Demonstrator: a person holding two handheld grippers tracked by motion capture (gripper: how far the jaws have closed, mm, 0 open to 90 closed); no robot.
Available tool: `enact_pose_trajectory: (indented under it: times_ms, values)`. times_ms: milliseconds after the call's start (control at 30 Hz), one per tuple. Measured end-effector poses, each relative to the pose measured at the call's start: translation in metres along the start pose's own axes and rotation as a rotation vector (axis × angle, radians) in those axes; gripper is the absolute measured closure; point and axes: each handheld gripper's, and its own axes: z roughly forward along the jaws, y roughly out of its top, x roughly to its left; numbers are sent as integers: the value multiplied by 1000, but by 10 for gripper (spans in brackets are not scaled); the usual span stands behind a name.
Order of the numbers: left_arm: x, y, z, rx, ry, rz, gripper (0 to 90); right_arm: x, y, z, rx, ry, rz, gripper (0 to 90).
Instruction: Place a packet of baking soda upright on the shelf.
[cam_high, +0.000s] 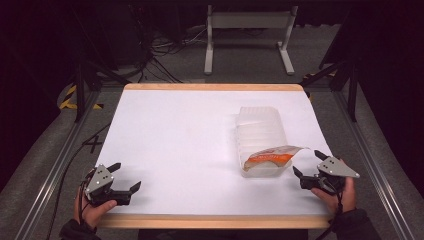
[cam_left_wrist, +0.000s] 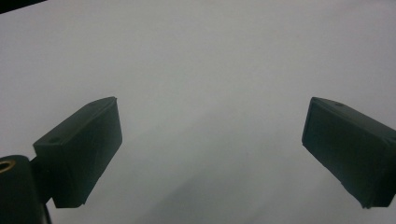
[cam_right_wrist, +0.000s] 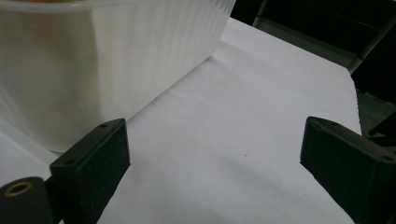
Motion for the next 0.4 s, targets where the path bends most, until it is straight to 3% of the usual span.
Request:
enact_pose_trajectory:
  times_ms: [400]
  values:
    - [0,4,11,21,-12,7,57,-2,-2,-3,-26,13,16,81]
